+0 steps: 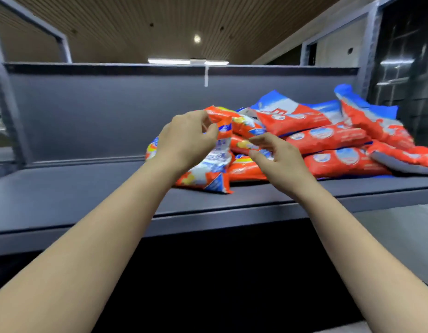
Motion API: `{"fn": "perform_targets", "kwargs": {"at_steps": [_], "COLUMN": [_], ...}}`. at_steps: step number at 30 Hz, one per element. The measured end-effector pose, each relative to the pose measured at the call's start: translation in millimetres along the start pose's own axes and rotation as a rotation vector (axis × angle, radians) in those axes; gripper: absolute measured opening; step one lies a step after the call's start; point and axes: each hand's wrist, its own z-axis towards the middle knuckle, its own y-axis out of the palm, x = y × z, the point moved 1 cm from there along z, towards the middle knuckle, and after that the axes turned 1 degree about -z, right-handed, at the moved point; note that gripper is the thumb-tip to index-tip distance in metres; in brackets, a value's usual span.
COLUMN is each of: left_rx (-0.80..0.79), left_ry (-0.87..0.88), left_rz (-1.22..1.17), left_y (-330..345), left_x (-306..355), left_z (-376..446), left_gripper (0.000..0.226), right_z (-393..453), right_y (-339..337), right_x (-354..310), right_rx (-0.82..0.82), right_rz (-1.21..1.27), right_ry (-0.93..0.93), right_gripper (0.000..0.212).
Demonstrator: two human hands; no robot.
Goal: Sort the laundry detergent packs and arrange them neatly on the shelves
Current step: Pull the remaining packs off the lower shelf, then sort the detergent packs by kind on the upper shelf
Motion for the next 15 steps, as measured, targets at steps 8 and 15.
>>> {"fn": "perform_targets", "kwargs": {"at_steps": [8, 15], "left_rx": [0.027, 0.100], "left_ry": [-0.176, -0.310], "left_rz": [0.139, 0.256], "left_y": [-99.6, -192.3], "left_x": [-102.4, -186.0], "left_z": [-89.4, -182.6], "left_gripper": [0.020, 0.024], "right_z": [-58.8, -113.0], "right_y": [70.7, 137.3], "right_x": [-92.8, -167.7], "right_rx": [-0.141, -0.292], "right_rz": [0.087, 0.174], "right_ry": [-0.050, -0.073], "right_gripper": [0.024, 0.023]}}
